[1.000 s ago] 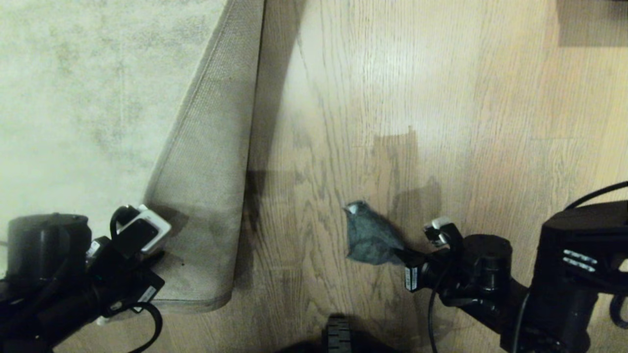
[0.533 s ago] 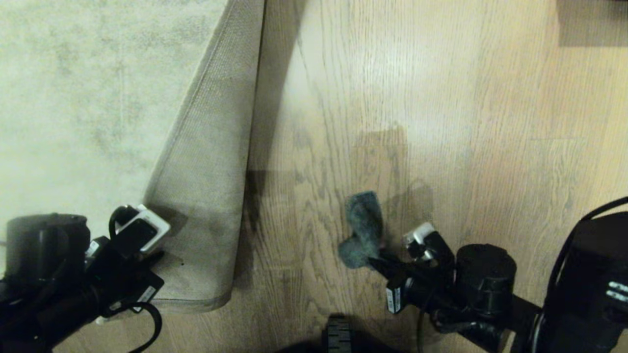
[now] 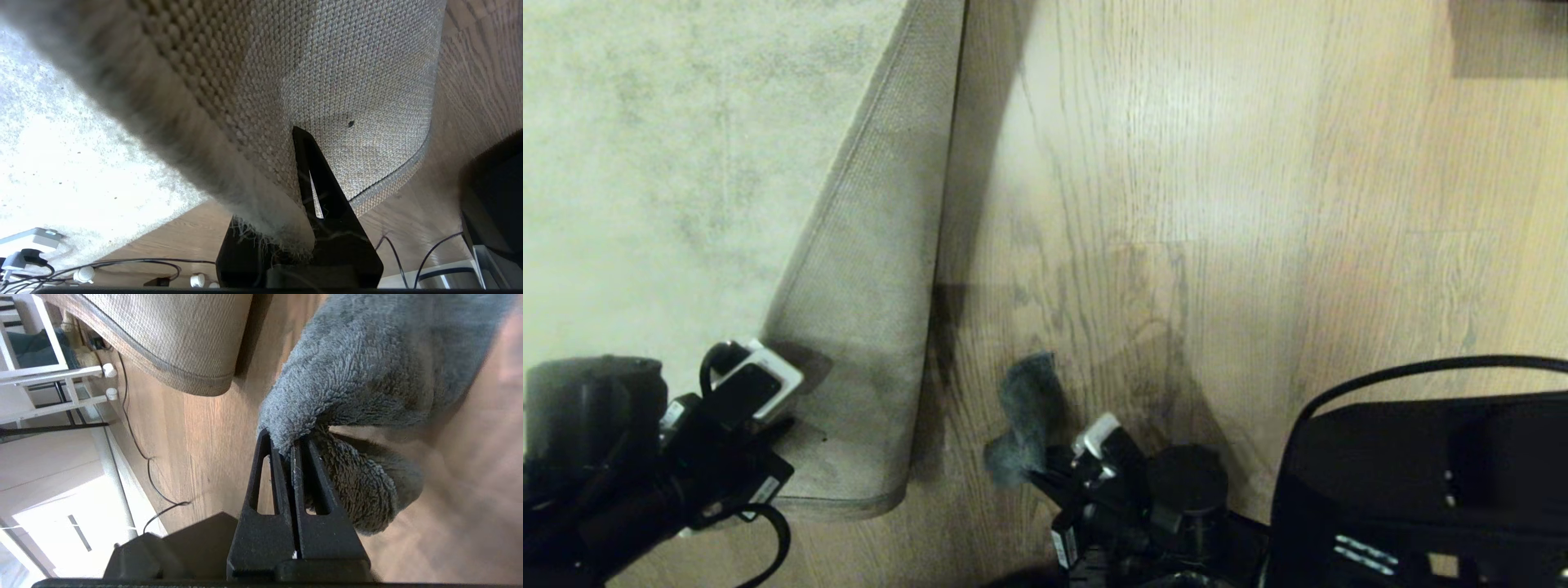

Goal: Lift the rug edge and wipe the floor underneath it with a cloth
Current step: Wipe the floor under the carpet with a rag

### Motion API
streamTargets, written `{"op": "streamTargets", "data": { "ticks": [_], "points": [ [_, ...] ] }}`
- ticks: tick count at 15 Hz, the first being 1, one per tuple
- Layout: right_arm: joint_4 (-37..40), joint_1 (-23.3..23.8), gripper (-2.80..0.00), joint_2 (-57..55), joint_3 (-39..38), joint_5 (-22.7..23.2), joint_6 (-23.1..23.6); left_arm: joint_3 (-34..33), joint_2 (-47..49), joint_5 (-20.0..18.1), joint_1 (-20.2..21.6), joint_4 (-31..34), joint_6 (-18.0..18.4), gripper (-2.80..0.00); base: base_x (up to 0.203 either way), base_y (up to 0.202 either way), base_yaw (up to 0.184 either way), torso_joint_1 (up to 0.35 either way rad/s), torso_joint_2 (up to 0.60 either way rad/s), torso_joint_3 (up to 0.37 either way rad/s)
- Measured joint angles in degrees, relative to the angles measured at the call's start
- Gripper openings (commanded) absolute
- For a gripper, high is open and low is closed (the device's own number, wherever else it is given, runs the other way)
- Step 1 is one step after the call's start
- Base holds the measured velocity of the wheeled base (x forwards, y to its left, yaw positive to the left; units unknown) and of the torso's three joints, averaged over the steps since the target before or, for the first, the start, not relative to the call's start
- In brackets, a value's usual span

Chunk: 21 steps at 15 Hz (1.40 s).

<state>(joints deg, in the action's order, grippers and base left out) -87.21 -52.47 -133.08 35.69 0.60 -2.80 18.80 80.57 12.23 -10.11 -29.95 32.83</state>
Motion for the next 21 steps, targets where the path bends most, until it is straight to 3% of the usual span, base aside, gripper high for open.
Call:
{"op": "streamTargets", "data": {
  "ticks": [4, 8, 19, 21],
  "points": [
    [0.03, 0.15, -2.80, -7.63, 7.57, -0.07, -0.91, -0.15, 0.28, -0.02, -0.16, -0.03, -0.03, -2.80, 0.000, 0.000, 0.000, 0.000, 0.00, 0.000],
    [0.02, 4.66, -2.80, -10.00, 7.87, -0.13, -0.89, -0.42, 0.66, 0.00, -0.30, 0.00, 0.08, -2.80, 0.000, 0.000, 0.000, 0.000, 0.00, 0.000],
    [0.00, 25.21, -2.80, 1.93, -4.63, 0.04, 0.22, -1.27, 1.34, 0.01, -1.29, 0.00, -0.22, -2.80, 0.000, 0.000, 0.000, 0.000, 0.00, 0.000],
    [0.02, 26.96, -2.80, 4.95, -6.94, 0.06, 0.51, -1.22, 1.34, -0.05, -1.29, 0.05, -0.28, -2.80, 0.000, 0.000, 0.000, 0.000, 0.00, 0.000]
  ]
}}
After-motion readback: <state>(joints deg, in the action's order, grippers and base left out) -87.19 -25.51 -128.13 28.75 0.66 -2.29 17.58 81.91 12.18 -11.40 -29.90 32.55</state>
